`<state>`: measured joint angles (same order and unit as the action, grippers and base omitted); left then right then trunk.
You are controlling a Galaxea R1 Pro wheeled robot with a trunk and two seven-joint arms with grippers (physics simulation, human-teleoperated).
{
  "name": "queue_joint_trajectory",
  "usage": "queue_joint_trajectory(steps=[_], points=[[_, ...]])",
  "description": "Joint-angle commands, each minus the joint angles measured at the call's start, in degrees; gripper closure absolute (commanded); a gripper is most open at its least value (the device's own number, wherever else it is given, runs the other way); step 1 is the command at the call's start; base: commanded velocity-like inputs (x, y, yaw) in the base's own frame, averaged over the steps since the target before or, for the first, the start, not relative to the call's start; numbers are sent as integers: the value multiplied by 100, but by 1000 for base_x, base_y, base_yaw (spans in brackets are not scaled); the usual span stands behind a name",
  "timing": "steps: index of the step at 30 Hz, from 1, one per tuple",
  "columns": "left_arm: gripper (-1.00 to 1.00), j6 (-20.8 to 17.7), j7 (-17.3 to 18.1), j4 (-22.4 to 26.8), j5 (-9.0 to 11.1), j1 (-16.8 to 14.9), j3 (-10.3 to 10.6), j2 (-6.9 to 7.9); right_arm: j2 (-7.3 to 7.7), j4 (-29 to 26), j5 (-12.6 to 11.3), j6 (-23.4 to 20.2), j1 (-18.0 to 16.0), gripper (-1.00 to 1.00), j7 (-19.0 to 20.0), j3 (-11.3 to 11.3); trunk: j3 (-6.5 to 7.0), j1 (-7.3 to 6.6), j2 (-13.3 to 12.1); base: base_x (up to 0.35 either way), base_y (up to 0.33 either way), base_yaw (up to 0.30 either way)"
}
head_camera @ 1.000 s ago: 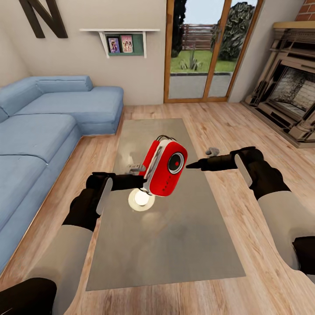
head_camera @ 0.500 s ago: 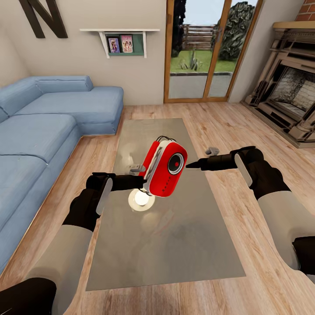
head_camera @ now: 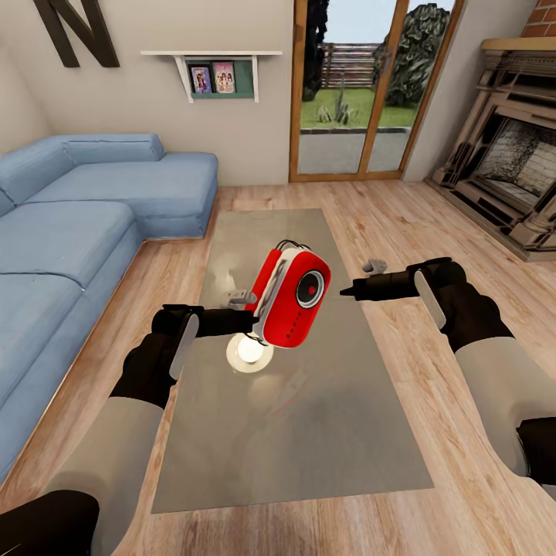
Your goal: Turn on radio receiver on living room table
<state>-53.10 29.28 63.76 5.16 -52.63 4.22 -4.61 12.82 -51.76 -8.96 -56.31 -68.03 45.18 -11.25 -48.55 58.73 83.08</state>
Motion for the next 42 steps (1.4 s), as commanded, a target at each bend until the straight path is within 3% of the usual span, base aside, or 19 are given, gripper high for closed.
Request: queue_joint_trajectory(steps=[1, 10, 16, 29, 42], points=[[100, -16, -1, 4, 89, -1, 0, 0, 0, 0, 0, -1, 0, 100, 0, 0, 0, 0, 0, 0, 0, 0], [100, -17, -1, 5, 91, 1, 2, -4, -21, 0, 0, 1, 0, 100, 0, 0, 0, 0, 0, 0, 0, 0], [100, -16, -1, 2, 89, 1, 24, -13, -148, 0, 0, -1, 0, 100, 0, -15, 0, 0, 0, 0, 0, 0], [100, -25, -1, -4, 91, 40, 35, -18, -231, -78, -1, 1, 0, 100, 0, -15, 0, 0, 0, 0, 0, 0], [100, -22, 6, 19, 83, 320, 77, 10, -232, -391, 0, -3, 0, 100, 0, -26, 0, 0, 0, 0, 0, 0]])
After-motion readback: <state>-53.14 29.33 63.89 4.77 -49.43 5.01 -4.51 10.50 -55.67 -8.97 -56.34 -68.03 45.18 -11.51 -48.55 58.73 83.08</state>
